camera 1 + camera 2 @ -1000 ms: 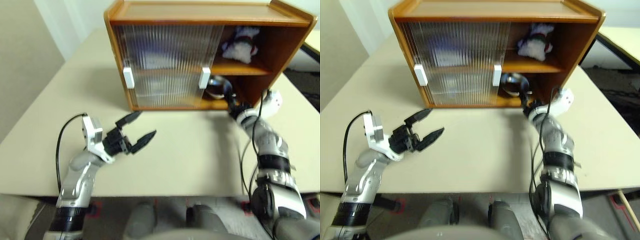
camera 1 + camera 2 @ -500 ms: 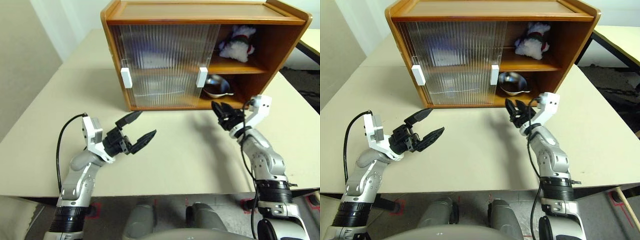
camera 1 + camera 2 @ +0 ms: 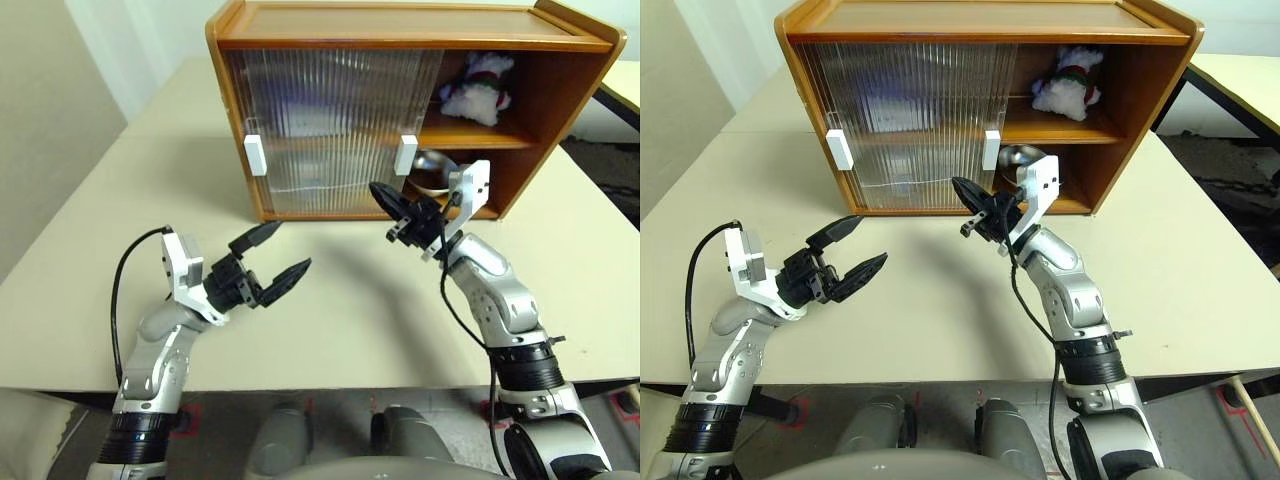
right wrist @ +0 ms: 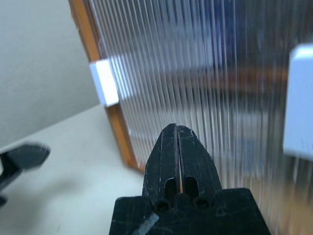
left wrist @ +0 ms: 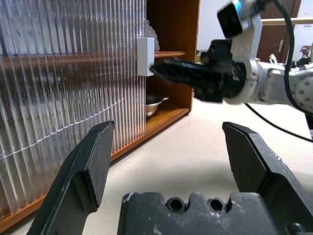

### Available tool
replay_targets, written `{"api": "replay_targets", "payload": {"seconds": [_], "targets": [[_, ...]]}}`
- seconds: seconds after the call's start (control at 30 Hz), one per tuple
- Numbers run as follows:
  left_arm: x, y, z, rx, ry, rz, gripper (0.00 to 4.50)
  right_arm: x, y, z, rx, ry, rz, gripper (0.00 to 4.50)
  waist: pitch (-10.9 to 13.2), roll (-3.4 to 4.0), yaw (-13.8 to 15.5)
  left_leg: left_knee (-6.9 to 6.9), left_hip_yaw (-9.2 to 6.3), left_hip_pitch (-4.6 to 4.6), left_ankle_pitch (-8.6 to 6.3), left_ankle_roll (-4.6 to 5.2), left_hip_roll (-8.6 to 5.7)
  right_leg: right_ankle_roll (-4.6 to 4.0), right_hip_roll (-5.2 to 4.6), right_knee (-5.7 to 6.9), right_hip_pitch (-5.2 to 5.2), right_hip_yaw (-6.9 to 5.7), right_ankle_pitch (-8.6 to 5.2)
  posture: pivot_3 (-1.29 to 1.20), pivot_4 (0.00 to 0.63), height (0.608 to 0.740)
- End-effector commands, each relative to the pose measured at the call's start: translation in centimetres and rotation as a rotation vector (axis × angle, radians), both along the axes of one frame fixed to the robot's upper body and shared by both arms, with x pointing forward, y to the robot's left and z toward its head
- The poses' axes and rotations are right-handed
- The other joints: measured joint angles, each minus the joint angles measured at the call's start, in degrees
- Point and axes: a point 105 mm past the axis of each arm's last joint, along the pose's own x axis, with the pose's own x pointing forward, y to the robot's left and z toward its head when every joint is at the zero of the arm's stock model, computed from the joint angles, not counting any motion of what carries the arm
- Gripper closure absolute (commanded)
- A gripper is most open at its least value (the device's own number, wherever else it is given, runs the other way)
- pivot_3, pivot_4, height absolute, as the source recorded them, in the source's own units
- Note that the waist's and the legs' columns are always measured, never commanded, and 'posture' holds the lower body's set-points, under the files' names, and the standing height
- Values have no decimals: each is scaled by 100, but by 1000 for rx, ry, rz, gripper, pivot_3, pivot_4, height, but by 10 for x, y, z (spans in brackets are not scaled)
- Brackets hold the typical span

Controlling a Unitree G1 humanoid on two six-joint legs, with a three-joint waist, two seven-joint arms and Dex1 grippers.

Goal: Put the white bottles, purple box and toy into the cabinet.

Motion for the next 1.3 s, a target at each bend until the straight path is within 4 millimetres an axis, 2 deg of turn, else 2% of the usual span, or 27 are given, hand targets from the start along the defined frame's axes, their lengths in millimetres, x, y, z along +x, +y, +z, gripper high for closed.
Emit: {"api": "replay_targets", "payload": {"seconds": [0.03,0.13,0.43,1.0,1.3], "targets": [[3,-3,-5,9,8,-4,0,13,-5,3,-9,5,-79,4480,0,0,1,0,0,-1,0,0,-1,0,-1,0,0,0,0,224,0,740],[3,-6,-5,2,6,-6,0,21,-9,9,-15,5,-140,4480,-1,-2,6,-1,1,-2,-1,-2,-2,-1,-3,-1,-1,0,1,223,0,740],[2,-9,-6,-7,7,-7,0,35,-28,5,-43,30,-257,4480,-2,-3,3,-1,1,-2,-2,-4,-2,-2,-4,1,-1,0,1,229,0,740],[4,-11,-5,-6,6,-20,0,38,-73,1,-61,31,-428,4480,-4,-6,1,2,2,-2,-1,-1,-3,-2,-3,3,0,0,1,214,0,740],[5,-12,-5,-4,8,-33,0,33,-113,-6,-101,32,-536,4480,-9,-14,6,6,3,-2,0,1,-5,-1,-4,3,2,2,2,195,0,740]]}}
